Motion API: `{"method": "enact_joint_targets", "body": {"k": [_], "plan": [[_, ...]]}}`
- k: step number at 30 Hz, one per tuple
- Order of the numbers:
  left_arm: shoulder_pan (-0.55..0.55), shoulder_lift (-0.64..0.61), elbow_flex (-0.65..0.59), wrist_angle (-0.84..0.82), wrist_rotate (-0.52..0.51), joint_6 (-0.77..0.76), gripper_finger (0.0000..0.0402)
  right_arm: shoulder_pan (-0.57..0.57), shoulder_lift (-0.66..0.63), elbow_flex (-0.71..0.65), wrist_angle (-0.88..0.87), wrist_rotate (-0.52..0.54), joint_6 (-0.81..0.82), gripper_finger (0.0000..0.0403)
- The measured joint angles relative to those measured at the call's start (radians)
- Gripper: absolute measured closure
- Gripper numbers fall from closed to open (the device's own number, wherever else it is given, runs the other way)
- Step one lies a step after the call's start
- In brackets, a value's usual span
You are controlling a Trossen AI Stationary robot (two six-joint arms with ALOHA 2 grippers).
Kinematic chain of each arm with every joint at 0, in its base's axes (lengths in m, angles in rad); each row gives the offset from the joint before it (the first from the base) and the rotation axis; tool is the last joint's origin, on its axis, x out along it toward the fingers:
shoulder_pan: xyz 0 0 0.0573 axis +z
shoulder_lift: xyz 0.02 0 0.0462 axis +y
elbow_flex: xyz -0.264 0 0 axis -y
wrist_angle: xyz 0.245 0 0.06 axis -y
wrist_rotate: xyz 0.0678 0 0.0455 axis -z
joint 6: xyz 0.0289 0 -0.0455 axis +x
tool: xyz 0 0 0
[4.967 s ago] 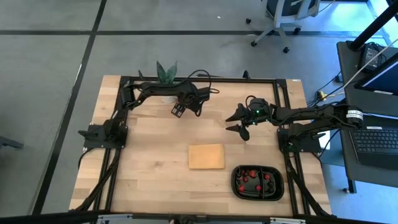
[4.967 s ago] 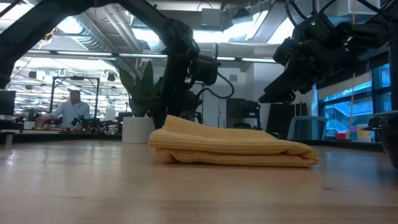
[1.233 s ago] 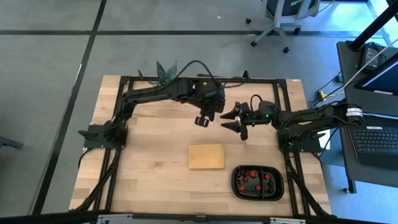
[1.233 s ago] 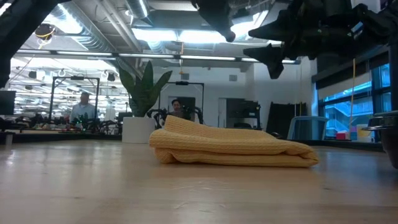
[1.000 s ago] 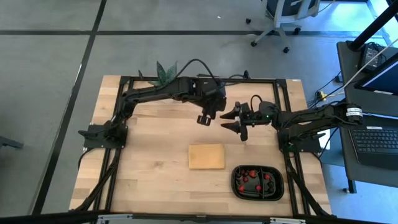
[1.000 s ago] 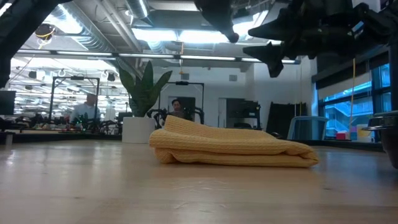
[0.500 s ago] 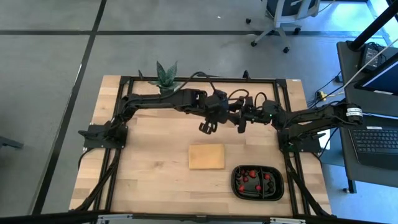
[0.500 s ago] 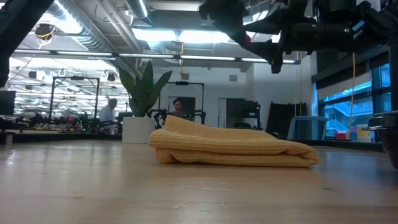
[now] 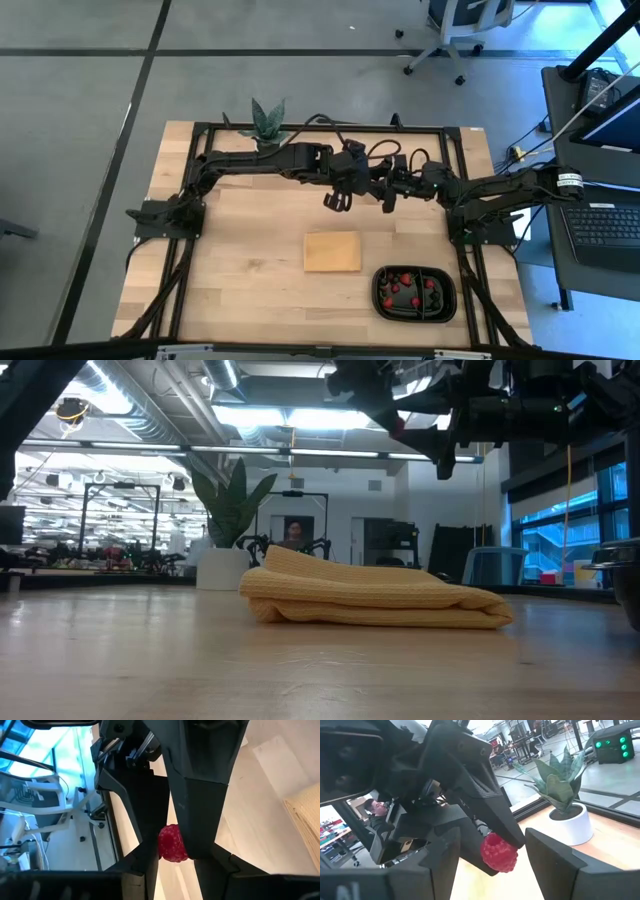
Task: Pick and placing Produce into tupperware
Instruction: Put the red raspberry into the black container
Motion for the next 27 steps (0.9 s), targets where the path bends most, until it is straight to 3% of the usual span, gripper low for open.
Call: {"method": "enact_joint_targets", "body": {"k": [5, 16, 27], "plan": [[-0.006, 0.0, -0.002, 0.014, -0.036, 0.005, 0.0301, 0.0, 0.0, 0.0, 0.002, -0.001, 0.0, 0.0198], [-0.028, 0.001, -0.002, 0.046, -0.037, 0.028, 0.0301, 0.0, 0.0, 0.001, 0.005, -0.002, -0.022, 0.0297], [-0.026, 0.002, -0.001, 0.008, -0.018, 0.006, 0.0292, 0.001, 0.001, 0.003, -0.029, -0.007, -0.037, 0.0304]]}}
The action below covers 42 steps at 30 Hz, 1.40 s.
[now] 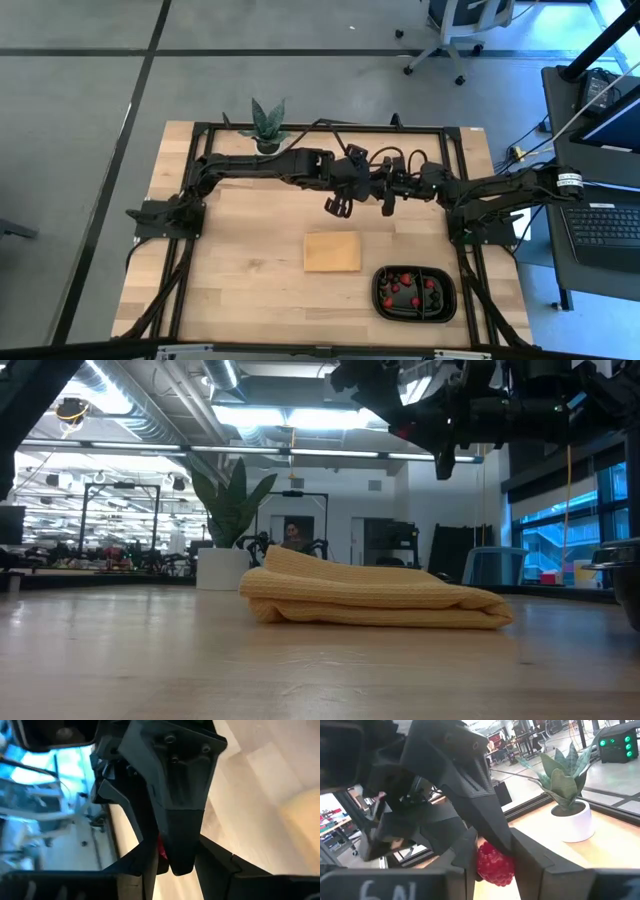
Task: Pick and placing Produce into tupperware
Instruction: Put the red raspberry into the black container
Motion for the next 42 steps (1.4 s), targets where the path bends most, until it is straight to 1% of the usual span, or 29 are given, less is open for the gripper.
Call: {"method": "enact_joint_targets", "body": {"k": [1, 2, 4, 6, 7, 8, 9, 12, 18, 21, 24, 27, 29, 31, 34, 36, 39, 42], "plan": [[0.005, -0.006, 0.0, -0.01, 0.012, -0.034, 0.0289, 0.0, 0.0, 0.0, -0.003, -0.002, -0.004, 0.0304], [0.014, -0.015, 0.0, -0.025, 0.046, -0.067, 0.0286, 0.0, 0.0, 0.0, -0.003, -0.005, -0.012, 0.0304], [0.05, -0.061, -0.001, -0.103, 0.174, -0.127, 0.0282, -0.001, 0.0, -0.003, -0.023, 0.008, -0.016, 0.0305], [0.092, -0.126, -0.008, -0.104, 0.325, -0.154, 0.0279, -0.003, 0.001, -0.004, -0.034, 0.018, -0.016, 0.0305], [0.109, -0.159, -0.029, -0.088, 0.389, -0.162, 0.0278, -0.002, 0.0, -0.003, -0.043, 0.016, -0.013, 0.0305], [0.123, -0.202, -0.068, -0.071, 0.419, -0.165, 0.0278, -0.001, 0.0, -0.003, -0.06, 0.012, -0.012, 0.0305], [0.13, -0.235, -0.122, -0.049, 0.426, -0.167, 0.0277, 0.0, 0.0, -0.003, -0.08, 0.006, -0.012, 0.0305], [0.135, -0.354, -0.33, 0.111, 0.362, -0.197, 0.0277, 0.005, -0.008, -0.004, -0.121, 0.008, -0.012, 0.0305], [0.138, -0.667, -0.802, 0.475, 0.282, -0.28, 0.0277, 0.026, -0.039, -0.003, -0.197, -0.001, -0.012, 0.0306], [0.138, -0.824, -1.031, 0.637, 0.212, -0.348, 0.0277, 0.043, -0.057, -0.003, -0.259, -0.001, -0.018, 0.0306], [0.137, -0.97, -1.241, 0.823, 0.149, -0.404, 0.0277, 0.065, -0.075, -0.003, -0.299, -0.002, -0.021, 0.0306], [0.135, -1.077, -1.431, 0.986, 0.09, -0.466, 0.0276, 0.092, -0.101, -0.003, -0.346, -0.003, -0.047, 0.0306], [0.137, -1.14, -1.533, 1.081, 0.063, -0.5, 0.0276, 0.112, -0.124, -0.002, -0.388, -0.003, -0.067, 0.0306], [0.137, -1.187, -1.622, 1.156, 0.053, -0.531, 0.0276, 0.128, -0.148, 0.022, -0.475, -0.005, -0.073, 0.0306], [0.136, -1.242, -1.731, 1.226, 0.052, -0.544, 0.0276, 0.156, -0.178, 0.101, -0.68, 0.003, -0.092, 0.0306], [0.137, -1.281, -1.78, 1.241, 0.048, -0.551, 0.0276, 0.183, -0.181, 0.168, -0.84, 0.03, -0.109, 0.0306], [0.137, -1.336, -1.834, 1.242, 0.047, -0.558, 0.0276, 0.234, -0.178, 0.276, -1.054, 0.109, -0.12, 0.0306], [0.137, -1.4, -1.88, 1.237, 0.031, -0.56, 0.0276, 0.29, -0.174, 0.353, -1.23, 0.171, -0.077, 0.0306]]}}
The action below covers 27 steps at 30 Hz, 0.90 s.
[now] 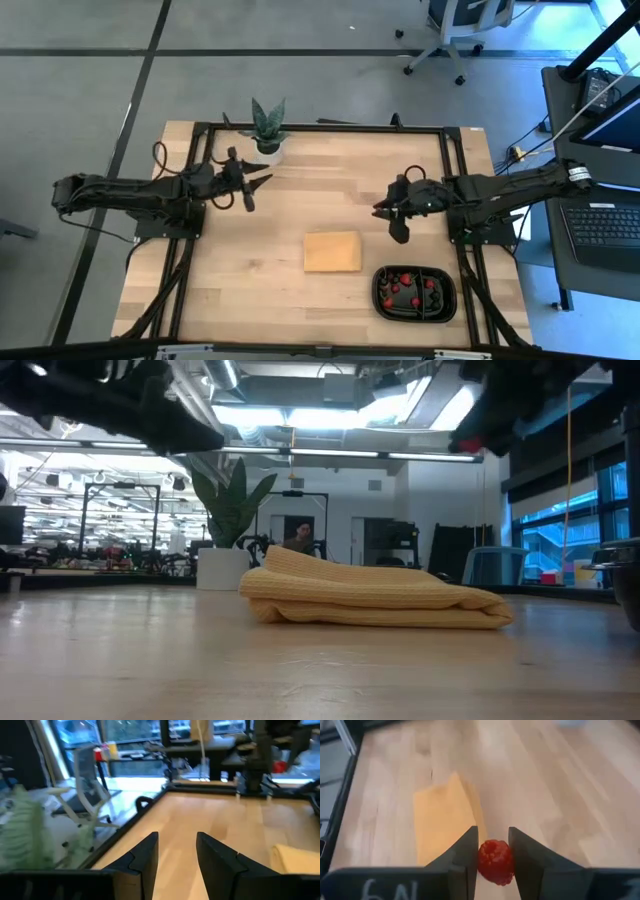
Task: Pick and placing Produce into tupperware
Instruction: Put the red raspberry into the black container
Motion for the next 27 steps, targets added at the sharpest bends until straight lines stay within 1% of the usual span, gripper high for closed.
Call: {"method": "enact_joint_targets", "body": {"k": [2, 5, 10, 14, 18, 23, 27], "plan": [[0.0, -0.056, -0.033, 0.001, -0.027, 0.0, 0.0276, 0.036, -0.001, 0.019, -0.065, 0.005, 0.045, 0.0306], [0.0, -0.151, -0.104, -0.007, -0.06, -0.003, 0.0276, 0.086, 0.0, 0.009, -0.115, 0.023, 0.173, 0.0306], [0.0, -0.31, -0.205, -0.004, -0.062, -0.027, 0.0276, 0.177, 0.02, -0.005, -0.196, 0.033, 0.393, 0.0306], [0.0, -0.397, -0.262, -0.006, -0.062, -0.031, 0.0276, 0.254, 0.023, -0.005, -0.236, 0.017, 0.565, 0.0306], [0.0, -0.44, -0.287, -0.017, -0.062, -0.032, 0.0276, 0.337, 0.023, -0.004, -0.292, -0.021, 0.774, 0.0306], [0.0, -0.443, -0.287, -0.023, -0.062, -0.032, 0.0276, 0.456, 0.023, -0.004, -0.372, -0.095, 1.078, 0.0306], [0.0, -0.443, -0.287, -0.023, -0.062, -0.032, 0.0276, 0.553, 0.023, -0.004, -0.385, -0.141, 1.297, 0.0306]]}}
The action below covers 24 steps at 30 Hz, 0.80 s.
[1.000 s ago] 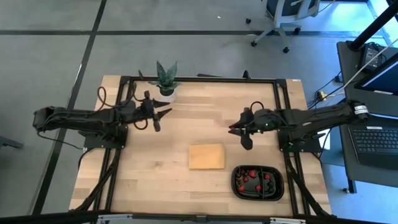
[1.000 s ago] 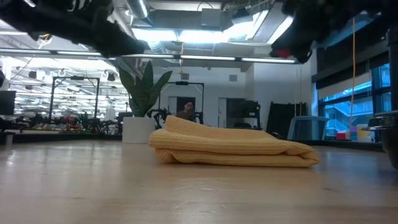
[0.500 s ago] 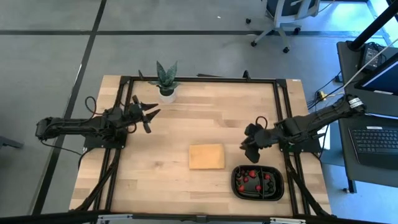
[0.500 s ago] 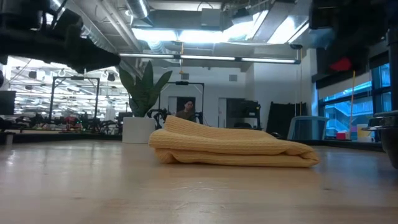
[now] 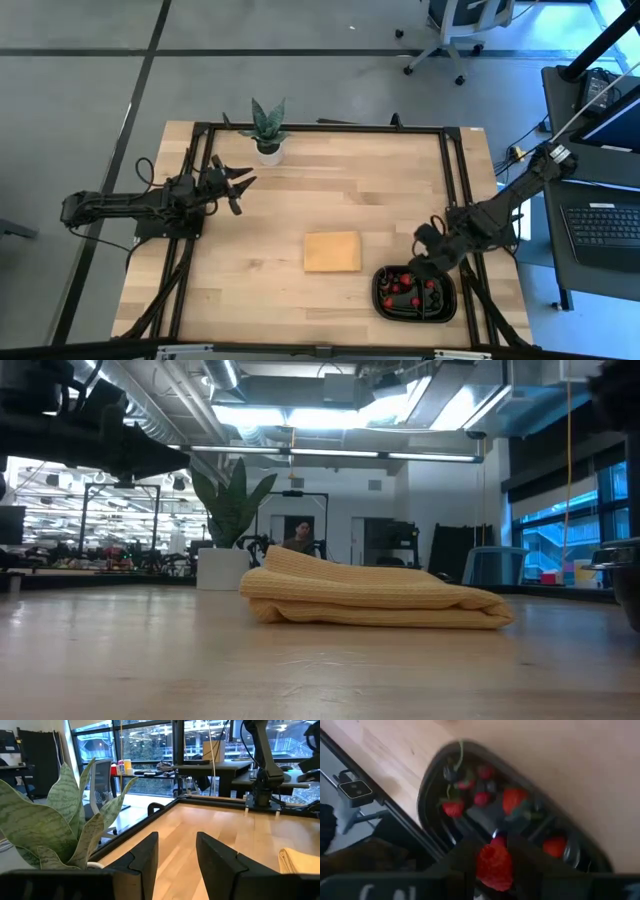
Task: Pick and placing Produce into tupperware
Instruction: Put the red raspberry into the black container
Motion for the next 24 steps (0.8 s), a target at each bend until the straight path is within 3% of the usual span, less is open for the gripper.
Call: {"method": "enact_joint_targets", "body": {"k": [10, 24], "plan": [[0.0, 0.0, 0.0, -0.001, 0.0, 0.003, 0.0276, 0.19, 0.068, 0.0, 0.004, -0.067, 0.395, 0.0306], [0.0, 0.0, 0.0, -0.002, 0.0, 0.004, 0.0276, 0.285, 0.326, 0.026, -0.002, -0.058, 0.461, 0.0306]]}}
